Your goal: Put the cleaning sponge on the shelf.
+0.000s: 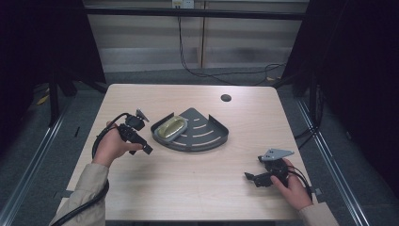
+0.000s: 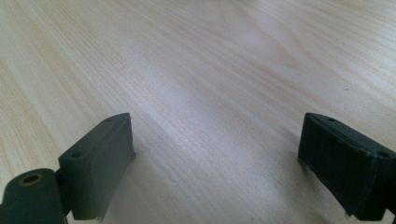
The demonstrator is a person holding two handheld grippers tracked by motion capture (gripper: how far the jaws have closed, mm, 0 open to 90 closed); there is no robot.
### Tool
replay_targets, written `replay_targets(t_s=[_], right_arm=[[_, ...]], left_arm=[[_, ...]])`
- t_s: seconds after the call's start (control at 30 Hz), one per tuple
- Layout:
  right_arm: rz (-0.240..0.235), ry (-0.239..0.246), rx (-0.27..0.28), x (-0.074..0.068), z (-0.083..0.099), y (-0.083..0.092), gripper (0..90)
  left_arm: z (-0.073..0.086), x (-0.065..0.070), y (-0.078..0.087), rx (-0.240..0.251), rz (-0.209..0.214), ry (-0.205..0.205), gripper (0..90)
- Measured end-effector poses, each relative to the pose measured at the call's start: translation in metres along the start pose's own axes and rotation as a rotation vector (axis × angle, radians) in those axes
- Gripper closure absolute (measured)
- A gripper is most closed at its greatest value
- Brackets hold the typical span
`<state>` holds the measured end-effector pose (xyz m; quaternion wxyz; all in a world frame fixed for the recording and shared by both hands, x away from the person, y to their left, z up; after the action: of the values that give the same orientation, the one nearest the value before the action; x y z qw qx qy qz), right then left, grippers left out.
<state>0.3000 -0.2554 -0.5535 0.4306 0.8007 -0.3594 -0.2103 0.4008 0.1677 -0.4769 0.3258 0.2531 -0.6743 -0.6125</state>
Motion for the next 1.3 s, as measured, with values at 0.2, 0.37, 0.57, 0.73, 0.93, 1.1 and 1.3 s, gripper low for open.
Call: replay_targets(t_s=[0.2,0.37,0.57,0.73,0.93,1.1,1.3], right_arm=[[0.000,-0.002,0.000,0.000,0.000,0.000,10.0],[0.000,-0.001,0.000,0.000,0.000,0.000,10.0],[0.000,-0.001,0.001,0.000,0.000,0.000,10.0],[0.000,0.000,0.001,0.000,0.000,0.000,10.0],[0.001,0.000,0.001,0.000,0.000,0.000,10.0],[0.002,-0.001,0.000,0.000,0.000,0.000,10.0],[0.002,-0.001,0.000,0.000,0.000,0.000,10.0]], left_arm=[[0.008,0.004,-0.004,0.011,0.005,-0.012,22.9],[0.016,0.004,-0.009,0.010,0.001,-0.015,22.8],[0.021,0.005,-0.017,0.025,0.017,-0.017,22.9],[0.026,0.007,-0.024,0.037,0.027,-0.025,22.9],[0.032,0.009,-0.037,0.059,0.055,-0.016,22.9],[0.037,0.008,-0.044,0.070,0.055,-0.007,22.9],[0.042,0.008,-0.048,0.099,0.046,-0.028,23.0]])
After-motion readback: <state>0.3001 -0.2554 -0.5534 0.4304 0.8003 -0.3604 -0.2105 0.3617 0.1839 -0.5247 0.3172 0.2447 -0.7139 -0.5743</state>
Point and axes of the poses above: each handheld gripper's, and its own axes: y roughly backward along the jaws, z roughly out of its underside, x roughly to its right, the point moved 6 cm from there along -y, roughly forward along the jaws, and after that the axes turned 13 degrees about -x, right-handed, at the moved point
